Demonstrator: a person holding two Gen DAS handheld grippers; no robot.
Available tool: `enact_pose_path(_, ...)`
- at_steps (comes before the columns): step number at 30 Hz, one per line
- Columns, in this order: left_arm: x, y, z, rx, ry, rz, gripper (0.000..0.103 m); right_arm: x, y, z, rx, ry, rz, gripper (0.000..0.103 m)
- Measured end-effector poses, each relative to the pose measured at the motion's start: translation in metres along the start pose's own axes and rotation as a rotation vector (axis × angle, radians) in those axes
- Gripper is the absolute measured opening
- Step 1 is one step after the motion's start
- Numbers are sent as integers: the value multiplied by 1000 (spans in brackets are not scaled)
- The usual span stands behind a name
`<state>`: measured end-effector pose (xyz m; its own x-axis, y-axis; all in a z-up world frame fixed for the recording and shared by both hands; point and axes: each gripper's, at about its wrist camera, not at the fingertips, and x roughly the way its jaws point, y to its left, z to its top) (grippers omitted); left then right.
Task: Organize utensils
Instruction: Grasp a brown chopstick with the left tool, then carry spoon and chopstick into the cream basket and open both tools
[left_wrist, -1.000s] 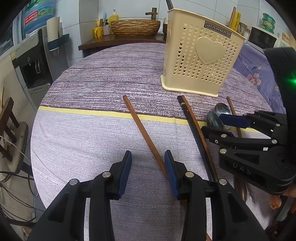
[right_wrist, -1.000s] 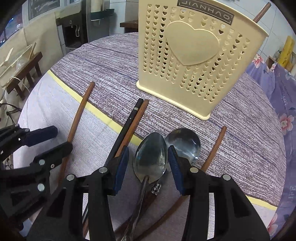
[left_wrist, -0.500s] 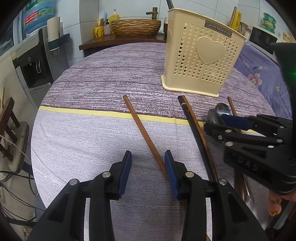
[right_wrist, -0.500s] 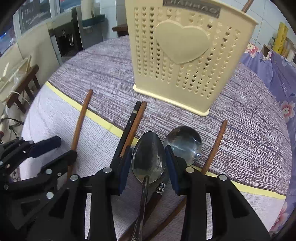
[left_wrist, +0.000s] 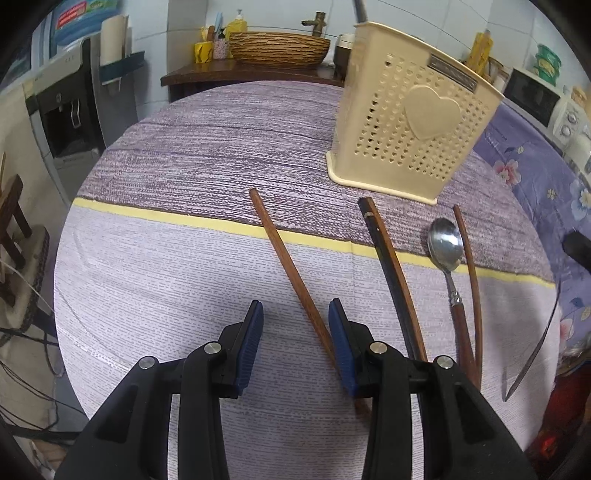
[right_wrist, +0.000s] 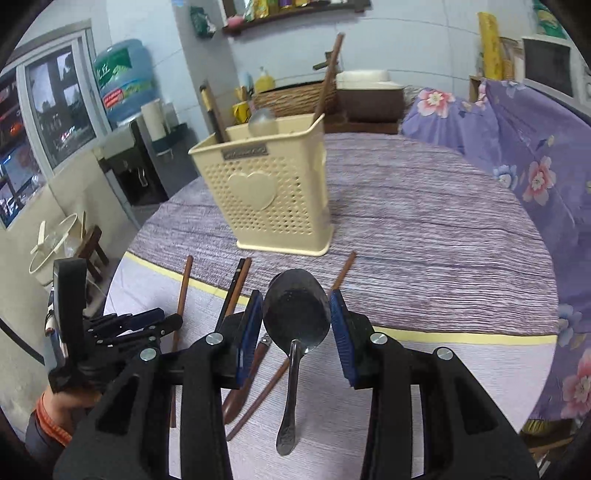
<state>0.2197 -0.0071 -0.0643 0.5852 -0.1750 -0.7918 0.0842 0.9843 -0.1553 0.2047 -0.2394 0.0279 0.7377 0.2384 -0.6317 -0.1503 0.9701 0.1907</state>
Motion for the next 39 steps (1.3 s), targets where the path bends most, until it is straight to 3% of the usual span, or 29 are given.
enact_pose_path(7, 18, 5, 27, -25, 29, 55, 38, -24, -8, -1, 3, -73, -31, 38)
enact_pose_path(10, 30, -4, 42, 21, 41, 96, 37, -30, -5, -3, -12, -91, -42, 38)
enact_pose_path(15, 47, -16, 60, 84, 54, 160, 22, -32, -5, -2, -10, -95, -44, 38)
enact_pose_path(18, 50, -19, 65, 101, 58, 172, 13, -32, -6, -4, -9, -95, -44, 38)
enact_pose_path(25, 49, -22, 64, 91, 50, 180, 11, -31, -7, -4, -3, -90, -47, 38)
enact_pose_path(28, 45, -20, 63, 68, 49, 137, 9, -30, -7, -4, -1, -89, -50, 38)
enact_pose_path(33, 6, -19, 66, 32, -43, 75, 8, -31, -11, -4, 10, -98, -47, 38)
enact_pose_path(39, -92, -28, 83, 43, -273, -20, 8, -34, -18, -2, 32, -113, -41, 38)
